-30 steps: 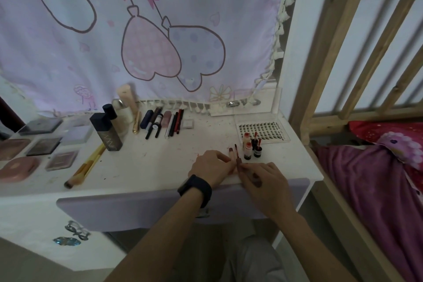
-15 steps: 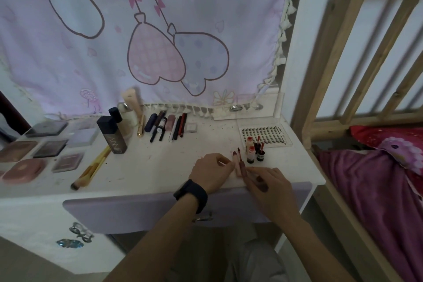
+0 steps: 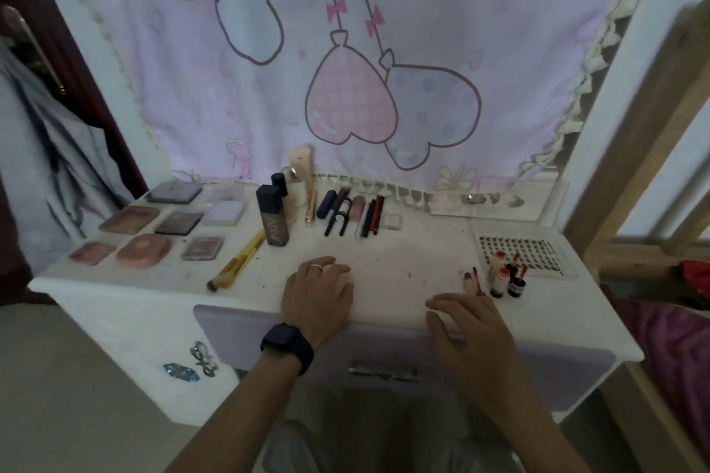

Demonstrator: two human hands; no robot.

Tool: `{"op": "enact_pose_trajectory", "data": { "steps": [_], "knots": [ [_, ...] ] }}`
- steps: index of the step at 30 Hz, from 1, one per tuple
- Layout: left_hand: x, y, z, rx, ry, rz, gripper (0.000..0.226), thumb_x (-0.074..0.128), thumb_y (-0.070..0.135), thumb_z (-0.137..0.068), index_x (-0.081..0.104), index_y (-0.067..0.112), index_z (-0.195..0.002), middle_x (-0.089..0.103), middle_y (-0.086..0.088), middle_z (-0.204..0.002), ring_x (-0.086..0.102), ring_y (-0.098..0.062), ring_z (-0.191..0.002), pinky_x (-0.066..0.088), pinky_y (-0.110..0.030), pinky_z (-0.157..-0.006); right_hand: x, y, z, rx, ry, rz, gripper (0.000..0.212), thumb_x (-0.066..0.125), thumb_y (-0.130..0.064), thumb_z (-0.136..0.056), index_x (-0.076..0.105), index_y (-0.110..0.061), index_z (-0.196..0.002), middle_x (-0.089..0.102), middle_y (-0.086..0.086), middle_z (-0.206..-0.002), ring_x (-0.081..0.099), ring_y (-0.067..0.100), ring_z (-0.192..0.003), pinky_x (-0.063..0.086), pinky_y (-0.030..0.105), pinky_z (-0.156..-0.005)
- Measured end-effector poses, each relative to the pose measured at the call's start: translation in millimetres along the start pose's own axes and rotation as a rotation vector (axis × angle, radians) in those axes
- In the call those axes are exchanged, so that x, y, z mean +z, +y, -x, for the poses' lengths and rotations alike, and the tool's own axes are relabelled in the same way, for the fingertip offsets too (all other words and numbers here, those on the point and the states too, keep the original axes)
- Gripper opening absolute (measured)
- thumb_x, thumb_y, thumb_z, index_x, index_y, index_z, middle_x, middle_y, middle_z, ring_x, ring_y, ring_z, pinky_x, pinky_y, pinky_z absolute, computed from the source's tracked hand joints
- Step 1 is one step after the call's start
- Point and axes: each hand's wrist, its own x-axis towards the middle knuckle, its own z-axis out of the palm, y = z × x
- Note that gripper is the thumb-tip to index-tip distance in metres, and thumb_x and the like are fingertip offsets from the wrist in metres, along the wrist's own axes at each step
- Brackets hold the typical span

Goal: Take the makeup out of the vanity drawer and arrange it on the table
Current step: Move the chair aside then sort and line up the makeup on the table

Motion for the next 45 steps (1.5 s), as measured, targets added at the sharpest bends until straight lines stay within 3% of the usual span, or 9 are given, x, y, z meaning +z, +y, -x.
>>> {"op": "enact_pose_trajectory", "data": {
  "steps": [2,5,13,20,26,30,37,40,45],
  "knots": [
    [-1,-15,-7,-0.039,-0.043,-0.009,0.048,0.043,0.048,-0.099,0.045,0.032,-0.144,0.035,0.003,-0.158,0.028,-0.019,-0.144,0.022,-0.037,-0.118,16,-10,-14,-0.022,-0.059,0.052,0.015,0.072,-0.019,-0.088,0.077,-0.016,-0.102,0.073,-0.002,-0.107,0.066,0.020,-0.100,0.035,0.023,-0.109],
    [6,-32,-11,-0.055,-0.142,-0.055,0.061,0.027,0.060,-0.099,0.025,0.036,-0.154,0.015,0.003,-0.165,0.010,-0.018,-0.152,0.004,-0.042,-0.122,36,-16,-41,0.008,-0.167,0.111,0.018,0.072,-0.019,-0.089,0.075,-0.021,-0.107,0.070,-0.005,-0.111,0.060,0.016,-0.105,0.019,0.002,-0.101],
    [19,-39,-13,-0.044,-0.115,-0.044,0.072,0.010,0.068,-0.090,0.016,0.039,-0.155,0.010,0.004,-0.166,0.003,-0.018,-0.153,-0.003,-0.045,-0.122,83,4,-132,0.144,-0.373,0.161,0.030,0.054,-0.028,-0.100,0.065,-0.022,-0.128,0.059,0.000,-0.133,0.045,0.022,-0.126,0.039,0.034,-0.102],
    [23,-42,-15,-0.039,-0.103,-0.004,0.071,0.014,0.067,-0.090,0.020,0.039,-0.155,0.011,0.004,-0.166,0.004,-0.019,-0.152,-0.004,-0.045,-0.122,112,31,-184,0.156,-0.609,0.335,0.044,0.047,-0.026,-0.101,0.049,-0.007,-0.140,0.044,0.015,-0.150,0.035,0.034,-0.139,0.023,0.039,-0.115],
    [25,-44,-15,-0.044,-0.095,0.004,0.072,0.014,0.068,-0.088,0.020,0.040,-0.154,0.012,0.005,-0.166,0.005,-0.017,-0.152,-0.003,-0.045,-0.122,113,34,-181,0.185,-0.603,0.318,0.038,0.048,-0.036,-0.103,0.049,-0.009,-0.130,0.053,0.018,-0.131,0.046,0.036,-0.121,0.042,0.042,-0.096],
    [23,-43,-14,-0.044,-0.088,-0.002,0.071,0.014,0.069,-0.088,0.021,0.041,-0.153,0.013,0.006,-0.165,0.006,-0.017,-0.152,-0.001,-0.045,-0.122,103,30,-173,0.130,-0.607,0.366,0.038,0.040,-0.034,-0.106,0.051,-0.010,-0.133,0.057,0.016,-0.131,0.046,0.034,-0.122,0.035,0.038,-0.103],
    [18,-42,-15,-0.039,-0.094,0.001,0.070,0.019,0.069,-0.088,0.024,0.041,-0.152,0.016,0.005,-0.165,0.009,-0.017,-0.151,0.003,-0.045,-0.122,62,-20,-110,0.635,-0.284,-0.649,0.022,0.058,-0.043,-0.098,0.064,-0.028,-0.114,0.071,0.001,-0.110,0.070,0.014,-0.090,0.055,0.021,-0.074],
    [17,-44,-14,-0.051,-0.104,0.031,0.070,0.021,0.071,-0.087,0.027,0.043,-0.151,0.018,0.006,-0.164,0.010,-0.016,-0.151,0.003,-0.043,-0.122,56,-27,-74,0.876,-0.237,-1.211,0.030,0.062,-0.034,-0.097,0.067,-0.015,-0.119,0.075,0.011,-0.111,0.073,0.022,-0.100,0.058,0.024,-0.075],
    [0,-37,-21,-0.088,-0.124,0.226,0.046,0.052,0.056,-0.092,0.050,0.043,-0.136,0.046,0.010,-0.149,0.037,-0.014,-0.138,0.023,-0.040,-0.117,56,-20,-52,1.019,-0.183,-1.516,0.044,0.066,-0.033,-0.092,0.063,-0.003,-0.124,0.072,0.020,-0.117,0.071,0.031,-0.107,0.060,0.029,-0.076]
  ]
}}
